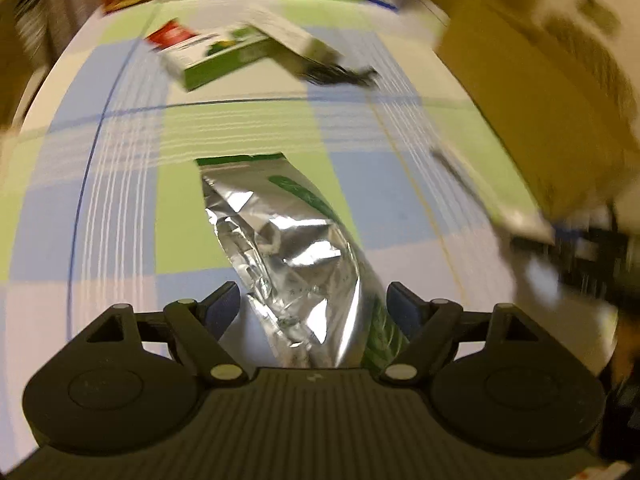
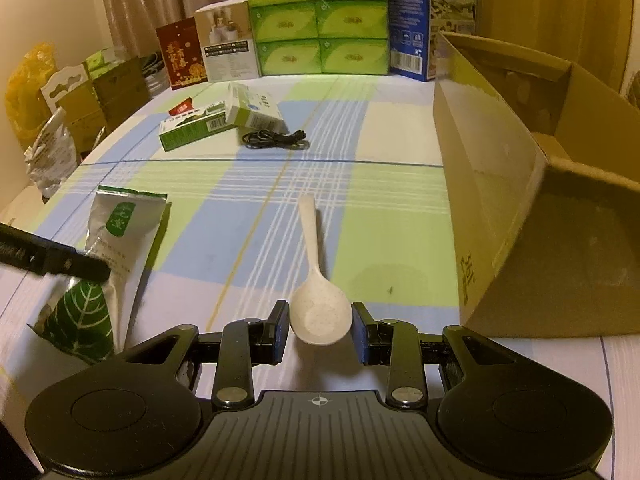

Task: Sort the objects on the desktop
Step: 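Grasp the silver foil bag with the left tool while the right tool holds the spoon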

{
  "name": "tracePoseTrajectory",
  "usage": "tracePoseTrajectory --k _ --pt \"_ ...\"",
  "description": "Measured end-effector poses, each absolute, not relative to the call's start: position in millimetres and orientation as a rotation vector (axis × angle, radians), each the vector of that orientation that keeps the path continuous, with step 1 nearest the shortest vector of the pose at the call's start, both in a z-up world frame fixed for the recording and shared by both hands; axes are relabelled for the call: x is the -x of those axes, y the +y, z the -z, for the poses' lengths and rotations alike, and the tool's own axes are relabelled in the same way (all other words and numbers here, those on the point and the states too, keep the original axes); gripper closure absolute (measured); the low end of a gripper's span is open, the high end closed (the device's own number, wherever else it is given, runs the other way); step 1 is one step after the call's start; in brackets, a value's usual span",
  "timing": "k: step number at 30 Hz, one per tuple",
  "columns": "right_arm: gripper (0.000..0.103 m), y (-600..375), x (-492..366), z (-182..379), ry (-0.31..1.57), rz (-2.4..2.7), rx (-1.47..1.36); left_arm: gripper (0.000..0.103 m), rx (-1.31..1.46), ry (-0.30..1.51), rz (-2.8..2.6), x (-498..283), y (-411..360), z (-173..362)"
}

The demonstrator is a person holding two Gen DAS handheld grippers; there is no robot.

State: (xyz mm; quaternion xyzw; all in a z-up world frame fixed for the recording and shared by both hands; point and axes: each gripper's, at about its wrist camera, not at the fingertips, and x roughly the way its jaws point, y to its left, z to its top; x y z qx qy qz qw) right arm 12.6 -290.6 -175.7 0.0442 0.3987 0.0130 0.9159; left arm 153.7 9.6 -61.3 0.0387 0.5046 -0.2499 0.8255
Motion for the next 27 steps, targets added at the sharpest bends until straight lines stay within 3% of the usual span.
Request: tracePoseTrajectory --k 9,14,27 --pt "0.073 -292.0 -17.3 186.7 0.834 -0.036 -0.066 0.023 -0.106 1.072 0.443 -171.4 -12.8 80.4" --pt "0.073 -292.5 -13.1 193.9 0.829 -0.042 -0.042 0.033 -0.319 1.048 0.568 -163.0 -40.0 80.3" --pt "0.07 -291.9 -13.2 204.1 0.751 -0.093 0.077 0.026 -0.277 1.033 0.529 -148.3 -37.3 84.3"
